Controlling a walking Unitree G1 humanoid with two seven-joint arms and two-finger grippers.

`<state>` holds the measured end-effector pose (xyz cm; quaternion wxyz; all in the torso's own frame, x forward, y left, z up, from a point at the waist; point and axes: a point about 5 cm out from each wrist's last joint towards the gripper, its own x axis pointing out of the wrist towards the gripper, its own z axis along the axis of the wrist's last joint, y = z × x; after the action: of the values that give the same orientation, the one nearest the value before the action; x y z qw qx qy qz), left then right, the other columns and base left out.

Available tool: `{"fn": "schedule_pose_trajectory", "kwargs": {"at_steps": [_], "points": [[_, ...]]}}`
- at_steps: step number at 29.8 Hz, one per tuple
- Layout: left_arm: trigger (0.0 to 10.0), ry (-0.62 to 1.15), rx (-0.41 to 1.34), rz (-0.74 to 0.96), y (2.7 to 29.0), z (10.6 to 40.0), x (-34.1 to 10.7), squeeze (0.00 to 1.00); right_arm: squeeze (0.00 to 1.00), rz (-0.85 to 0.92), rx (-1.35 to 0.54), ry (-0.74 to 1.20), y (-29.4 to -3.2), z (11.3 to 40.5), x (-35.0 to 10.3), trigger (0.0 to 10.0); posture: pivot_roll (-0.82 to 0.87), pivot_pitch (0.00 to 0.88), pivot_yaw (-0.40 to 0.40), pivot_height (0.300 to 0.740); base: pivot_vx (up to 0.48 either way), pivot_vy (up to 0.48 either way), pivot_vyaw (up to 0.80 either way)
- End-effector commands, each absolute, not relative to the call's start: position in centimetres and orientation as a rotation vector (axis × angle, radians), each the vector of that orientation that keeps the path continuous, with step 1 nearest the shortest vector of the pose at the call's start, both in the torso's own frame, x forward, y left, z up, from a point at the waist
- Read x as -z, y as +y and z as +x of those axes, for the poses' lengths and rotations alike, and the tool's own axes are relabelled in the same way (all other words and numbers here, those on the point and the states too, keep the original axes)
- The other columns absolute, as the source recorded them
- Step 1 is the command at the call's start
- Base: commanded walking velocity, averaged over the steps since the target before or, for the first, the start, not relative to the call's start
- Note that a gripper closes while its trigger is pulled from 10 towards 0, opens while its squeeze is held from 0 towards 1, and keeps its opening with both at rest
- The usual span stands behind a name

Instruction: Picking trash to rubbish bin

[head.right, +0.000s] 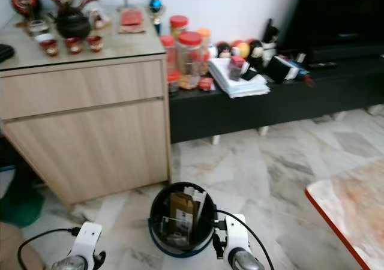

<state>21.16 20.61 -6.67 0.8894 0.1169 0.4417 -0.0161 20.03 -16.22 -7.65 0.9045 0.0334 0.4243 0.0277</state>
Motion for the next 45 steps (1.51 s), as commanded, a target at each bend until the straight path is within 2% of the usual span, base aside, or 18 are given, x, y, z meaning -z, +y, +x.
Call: {"fn": "schedule_pose_trajectory", "kwargs": {"at_steps": [1, 6, 14, 19, 45], "points": [[10.0, 0.914, 0.046, 0.255, 20.5, 21.3, 6.6, 0.0, 0.0, 0.078, -0.047, 0.879, -16.4, 19.9, 7.7, 10.0, 0.09, 0.008, -0.073, 0.74, 0.0, 0.0, 0.0], [10.0, 0.909, 0.039, 0.245, 20.5, 21.3, 6.6, 0.0, 0.0, 0.082, -0.032, 0.877, -16.5, 19.9, 7.7, 10.0, 0.09, 0.016, -0.071, 0.74, -0.105, 0.0, 0.0], [10.0, 0.912, 0.04, 0.246, 20.5, 21.4, 6.6, 0.0, 0.0, 0.123, 0.097, 0.874, -17.9, 19.9, 7.6, 10.0, 0.09, 0.026, -0.072, 0.74, -0.27, 0.0, 0.0], [10.0, 0.912, 0.039, 0.243, 20.5, 21.4, 6.6, 0.0, 0.0, 0.102, 0.087, 0.875, -18.0, 19.9, 7.6, 10.0, 0.09, 0.03, -0.075, 0.74, -0.272, 0.0, -0.58], [10.0, 0.911, 0.036, 0.236, 20.3, 21.3, 6.6, 0.0, 0.0, 0.114, 0.065, 0.857, -17.6, 20.3, 7.4, 10.0, 0.09, 0.042, -0.09, 0.74, -0.256, 0.0, 0.0]]}}
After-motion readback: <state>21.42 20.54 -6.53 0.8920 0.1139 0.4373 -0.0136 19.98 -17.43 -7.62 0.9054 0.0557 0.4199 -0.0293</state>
